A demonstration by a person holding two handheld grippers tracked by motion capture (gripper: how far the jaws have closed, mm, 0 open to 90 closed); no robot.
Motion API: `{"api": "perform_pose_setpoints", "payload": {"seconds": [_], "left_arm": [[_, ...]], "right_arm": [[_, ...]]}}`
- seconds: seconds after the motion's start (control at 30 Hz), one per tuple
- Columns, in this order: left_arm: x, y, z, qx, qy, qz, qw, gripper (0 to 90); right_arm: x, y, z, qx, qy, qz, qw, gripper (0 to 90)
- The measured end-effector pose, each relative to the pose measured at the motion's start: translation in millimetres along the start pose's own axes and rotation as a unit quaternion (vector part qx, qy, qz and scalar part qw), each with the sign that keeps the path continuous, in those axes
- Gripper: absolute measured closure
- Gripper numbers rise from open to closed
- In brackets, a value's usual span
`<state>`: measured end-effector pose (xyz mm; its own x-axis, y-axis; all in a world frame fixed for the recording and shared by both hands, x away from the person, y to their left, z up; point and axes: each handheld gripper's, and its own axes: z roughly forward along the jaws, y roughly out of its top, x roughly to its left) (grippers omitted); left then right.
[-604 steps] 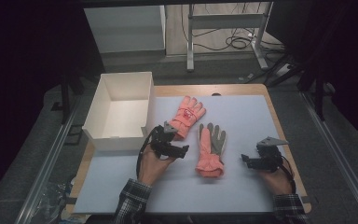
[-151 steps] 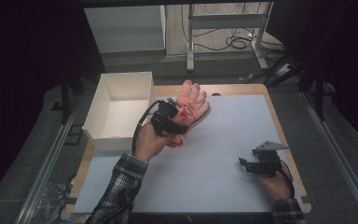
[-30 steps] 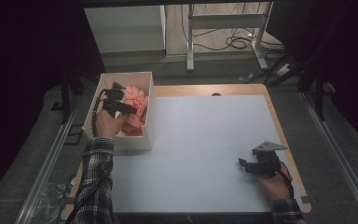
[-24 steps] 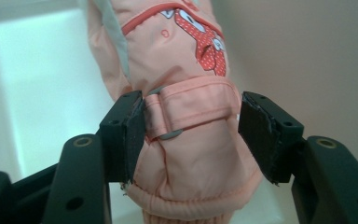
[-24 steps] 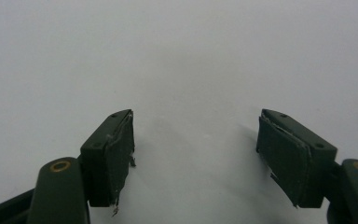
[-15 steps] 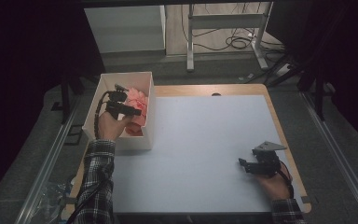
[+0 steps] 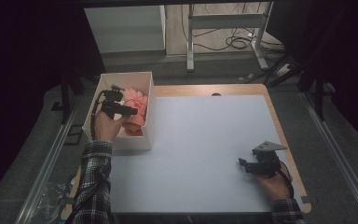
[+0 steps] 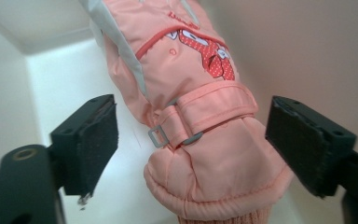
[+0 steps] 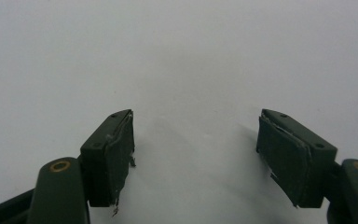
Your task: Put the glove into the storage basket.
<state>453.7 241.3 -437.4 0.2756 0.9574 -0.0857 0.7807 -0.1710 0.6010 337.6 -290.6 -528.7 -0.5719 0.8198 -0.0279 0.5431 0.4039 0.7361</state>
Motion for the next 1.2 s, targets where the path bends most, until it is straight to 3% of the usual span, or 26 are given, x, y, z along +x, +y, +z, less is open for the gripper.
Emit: {"api": "perform_pose_setpoints", "payload": {"seconds": [0.33, 0.6, 0.93, 1.2], "left_arm": [[-4.7, -9.6, -12.5, -0.033, 0.003, 0.008, 0.9994, 4.6], [-11.1, -28.6, -32.4, -0.055, 0.001, 0.024, 0.9982, 1.3], [-21.3, -70.4, -62.2, -0.092, -0.016, 0.026, 0.9953, 0.0], [-27.0, -109.4, -68.2, -0.105, -0.034, 0.021, 0.9937, 0.1]], "right_arm": [[0.9, 0.1, 0.1, 0.002, -0.003, -0.004, 1.0, 27.4], [1.5, 0.3, 0.5, 0.003, -0.003, -0.007, 1.0, 26.3], [1.7, 0.4, 0.5, 0.004, -0.003, -0.008, 1.0, 26.1], [1.8, 0.4, 0.6, 0.004, -0.004, -0.009, 0.9999, 26.1]]}}
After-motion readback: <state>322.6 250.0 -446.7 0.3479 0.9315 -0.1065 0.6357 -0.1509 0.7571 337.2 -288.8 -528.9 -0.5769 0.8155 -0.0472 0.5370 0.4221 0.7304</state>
